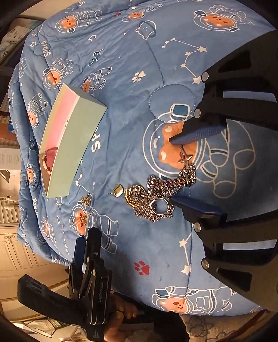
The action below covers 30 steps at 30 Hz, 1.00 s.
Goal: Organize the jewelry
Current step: 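Grasp a small gold charm with the left tool while the right tool grasps a silver chain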
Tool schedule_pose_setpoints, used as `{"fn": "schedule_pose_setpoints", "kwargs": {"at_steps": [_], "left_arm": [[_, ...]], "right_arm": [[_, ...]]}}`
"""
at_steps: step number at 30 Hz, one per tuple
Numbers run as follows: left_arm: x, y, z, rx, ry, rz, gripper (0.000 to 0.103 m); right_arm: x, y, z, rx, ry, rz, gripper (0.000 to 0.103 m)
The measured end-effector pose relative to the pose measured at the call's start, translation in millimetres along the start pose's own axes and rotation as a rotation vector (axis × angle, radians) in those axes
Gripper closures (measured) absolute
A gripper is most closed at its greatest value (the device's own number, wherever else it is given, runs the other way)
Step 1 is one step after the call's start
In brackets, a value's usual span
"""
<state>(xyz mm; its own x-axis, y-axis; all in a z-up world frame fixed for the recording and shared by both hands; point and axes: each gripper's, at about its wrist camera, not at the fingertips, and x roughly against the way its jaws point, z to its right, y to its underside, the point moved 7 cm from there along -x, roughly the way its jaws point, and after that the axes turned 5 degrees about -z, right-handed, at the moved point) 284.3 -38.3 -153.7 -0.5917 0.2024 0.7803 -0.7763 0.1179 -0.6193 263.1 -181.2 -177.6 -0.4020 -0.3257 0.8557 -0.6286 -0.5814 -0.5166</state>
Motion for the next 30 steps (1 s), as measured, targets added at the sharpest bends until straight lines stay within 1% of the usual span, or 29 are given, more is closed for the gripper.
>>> {"fn": "schedule_pose_setpoints", "kwargs": {"at_steps": [1,2,3,6,8,11,12,15,17,18,20,25,30], "left_arm": [[-2.4,-2.0,0.8,-0.010,-0.005,-0.001,0.038],[-4.6,-3.8,0.4,-0.016,-0.010,-0.001,0.039],[-6.5,-5.3,-0.9,-0.015,-0.013,-0.001,0.040],[-10.8,-8.1,-6.0,-0.004,-0.008,-0.003,0.046],[-14.2,-9.9,-7.5,-0.014,-0.010,-0.009,0.052],[-20.7,-13.2,-9.7,-0.020,-0.008,-0.023,0.055],[-22.0,-14.5,-10.0,-0.022,-0.009,-0.023,0.056],[-24.6,-17.7,-8.9,-0.035,-0.021,-0.019,0.066],[-24.7,-18.4,-9.5,-0.030,-0.024,-0.012,0.079],[-24.0,-18.2,-9.2,-0.029,-0.021,-0.010,0.082],[-21.9,-17.6,-9.3,-0.030,-0.022,-0.002,0.092],[-14.0,-15.4,-12.0,0.009,-0.001,0.014,0.092],[2.0,-12.9,-7.3,0.026,0.030,0.032,0.092]], "right_arm": [[-0.3,-0.8,-0.7,0.003,-0.007,0.001,0.059],[-0.1,-1.3,-2.1,0.011,-0.015,0.002,0.065],[0.3,-1.3,-3.3,0.020,-0.017,0.003,0.069],[1.1,0.3,-3.7,0.015,-0.040,0.004,0.074],[1.7,1.4,-1.7,0.001,-0.053,0.004,0.077],[3.5,3.2,-0.2,-0.014,-0.063,-0.002,0.084],[4.1,3.5,-0.4,-0.018,-0.062,-0.004,0.088],[6.5,5.2,-2.7,-0.039,-0.063,-0.012,0.091],[9.2,6.2,-2.5,-0.065,-0.069,-0.011,0.092],[11.2,6.9,-2.2,-0.082,-0.074,-0.009,0.092],[15.4,8.2,-1.5,-0.121,-0.092,-0.005,0.092],[32.9,7.7,-5.6,-0.193,-0.148,0.022,0.093],[54.2,-2.6,-11.6,-0.218,-0.170,0.066,0.093]]}}
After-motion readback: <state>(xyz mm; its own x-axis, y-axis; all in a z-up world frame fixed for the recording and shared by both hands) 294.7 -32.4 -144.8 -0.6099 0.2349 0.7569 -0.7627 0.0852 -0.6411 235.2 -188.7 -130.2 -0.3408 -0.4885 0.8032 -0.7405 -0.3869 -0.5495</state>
